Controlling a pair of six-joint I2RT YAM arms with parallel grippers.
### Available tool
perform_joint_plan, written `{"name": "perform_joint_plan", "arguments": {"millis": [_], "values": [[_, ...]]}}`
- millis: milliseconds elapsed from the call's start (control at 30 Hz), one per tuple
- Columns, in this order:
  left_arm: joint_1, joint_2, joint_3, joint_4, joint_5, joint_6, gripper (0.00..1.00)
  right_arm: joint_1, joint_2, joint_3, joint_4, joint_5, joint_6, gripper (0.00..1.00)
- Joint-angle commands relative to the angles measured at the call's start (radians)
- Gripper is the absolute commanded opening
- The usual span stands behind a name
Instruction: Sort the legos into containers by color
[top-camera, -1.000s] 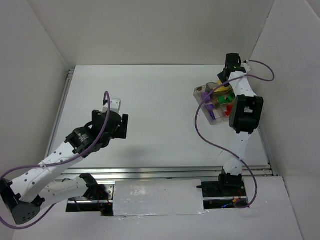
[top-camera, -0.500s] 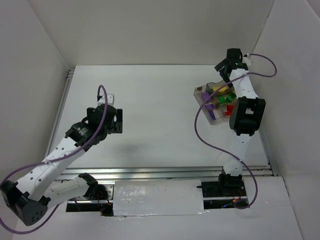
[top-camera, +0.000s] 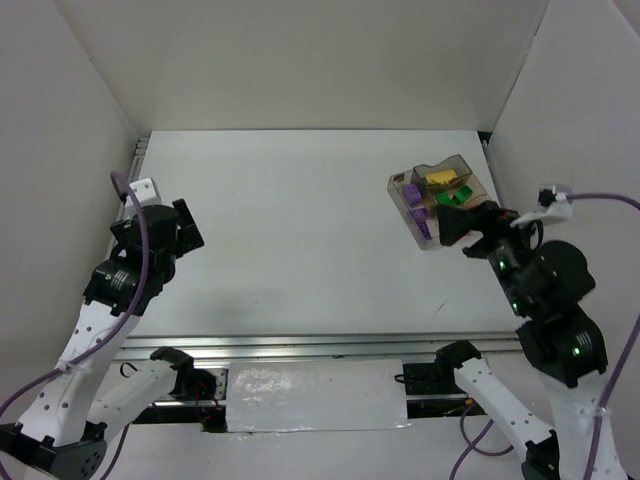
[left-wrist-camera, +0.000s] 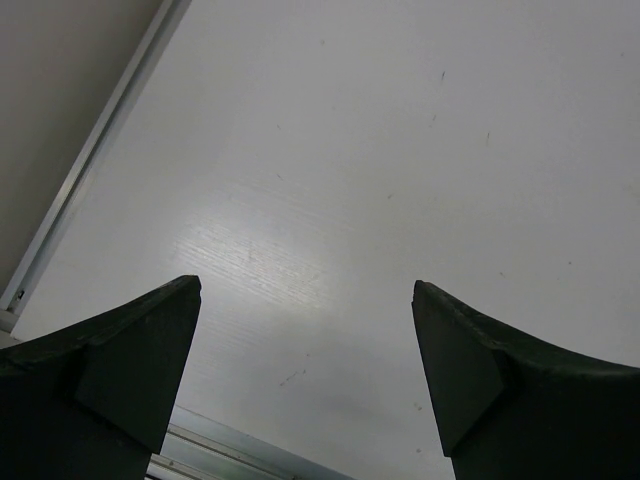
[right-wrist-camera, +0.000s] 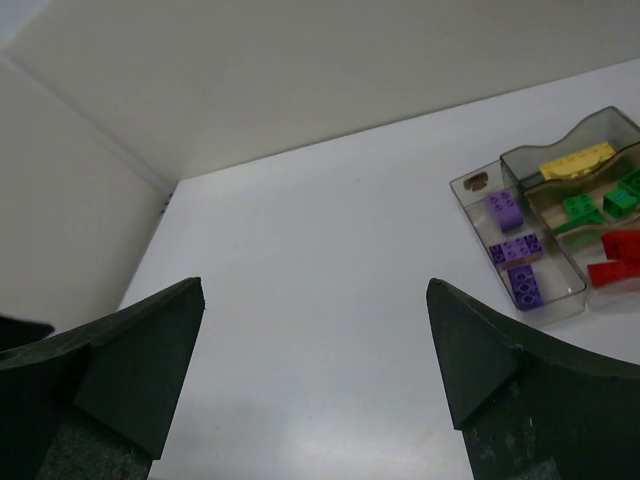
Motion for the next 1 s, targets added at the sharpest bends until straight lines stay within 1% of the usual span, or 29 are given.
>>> {"name": "perform_joint_plan", "arguments": {"millis": [0,33,67,133,233,267,367,467,767,967], "values": [[0.004,-0.035,0.049,-0.008,-0.029,-0.018,0.99,0.026,-0.104,-0.06,-0.162,-0.059,-0.036,1.0],[0.004,-0.041,0.053,-0.01,-0.023,-0.023,1.0,0.024,-0.169,-0.043,-0.184,-0.06,-0.035,1.0],[0.004,-0.049,0.056,-0.014,-0.022,-0.031,1.0,0.026,-0.191,-0.034,-0.207,-0.053,-0.038,1.0],[0.002,-0.097,0.041,-0.01,-0.012,-0.034,1.0,0.026,-0.24,0.002,-0.305,-0.02,-0.056,0.99],[0.001,-0.147,-0.002,0.029,-0.014,-0.045,1.0,0.026,-0.27,0.028,-0.353,0.024,-0.067,0.99],[0.001,-0.179,-0.04,0.047,-0.009,-0.041,0.99,0.026,-0.277,0.023,-0.367,0.027,-0.071,1.0],[-0.001,-0.19,-0.059,0.078,0.027,-0.025,1.0,0.026,-0.297,-0.012,-0.373,0.036,-0.07,1.0],[0.001,-0.188,-0.056,0.078,0.028,-0.02,1.0,0.026,-0.304,-0.041,-0.358,0.038,-0.065,1.0],[-0.001,-0.234,-0.074,0.09,0.026,-0.021,1.0,0.026,-0.3,-0.061,-0.324,0.018,-0.065,1.0],[-0.002,-0.242,-0.079,0.095,0.037,-0.014,0.99,0.026,-0.306,-0.086,-0.316,0.032,-0.044,1.0]]}}
